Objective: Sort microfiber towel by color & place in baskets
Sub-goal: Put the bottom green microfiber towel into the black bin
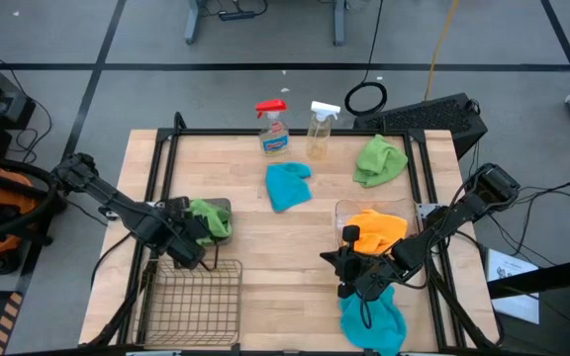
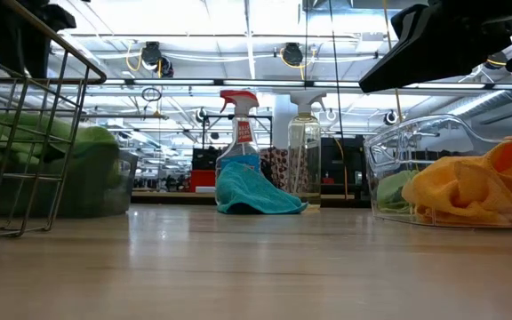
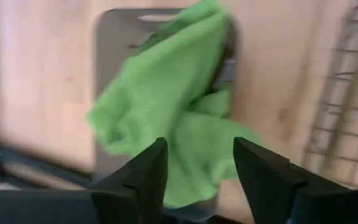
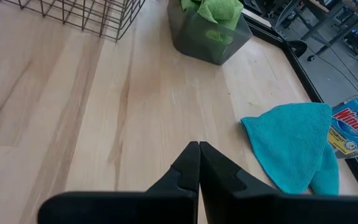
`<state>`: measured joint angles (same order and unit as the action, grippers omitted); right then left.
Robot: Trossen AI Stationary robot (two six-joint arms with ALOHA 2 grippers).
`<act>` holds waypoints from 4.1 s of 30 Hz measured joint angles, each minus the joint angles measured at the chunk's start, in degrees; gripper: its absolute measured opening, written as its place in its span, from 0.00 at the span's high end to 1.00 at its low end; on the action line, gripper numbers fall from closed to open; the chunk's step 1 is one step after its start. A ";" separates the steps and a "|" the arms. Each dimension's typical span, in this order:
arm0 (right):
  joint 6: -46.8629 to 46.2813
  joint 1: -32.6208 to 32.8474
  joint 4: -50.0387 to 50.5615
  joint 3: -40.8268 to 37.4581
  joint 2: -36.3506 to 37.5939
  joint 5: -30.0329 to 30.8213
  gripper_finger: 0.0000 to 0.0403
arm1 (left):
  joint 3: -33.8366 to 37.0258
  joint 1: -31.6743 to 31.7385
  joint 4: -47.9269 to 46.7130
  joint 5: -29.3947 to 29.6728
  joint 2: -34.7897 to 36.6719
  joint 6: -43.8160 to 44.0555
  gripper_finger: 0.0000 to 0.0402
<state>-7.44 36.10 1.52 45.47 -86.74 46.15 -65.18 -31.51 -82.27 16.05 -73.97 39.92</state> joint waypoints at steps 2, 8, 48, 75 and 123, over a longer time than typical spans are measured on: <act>0.00 0.00 0.00 0.00 0.00 0.00 1.00 | 1.55 0.02 2.16 -2.69 0.00 -1.54 0.59; 0.00 0.00 0.03 0.00 0.00 0.00 1.00 | 7.49 0.53 4.30 -6.68 -0.04 -1.23 0.77; -0.22 0.00 0.26 0.00 0.00 0.04 1.00 | 11.14 0.79 9.11 -11.38 4.94 36.45 0.55; -0.24 0.00 0.37 0.00 0.00 0.04 1.00 | 11.21 0.79 8.75 -11.22 -1.68 34.46 0.81; -0.24 -0.02 0.48 0.00 0.00 0.04 1.00 | 22.97 14.10 19.78 -4.05 -1.57 4.67 0.95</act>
<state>-7.68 36.07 2.00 45.47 -86.74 46.19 -42.21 -17.42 -62.49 12.00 -75.55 44.60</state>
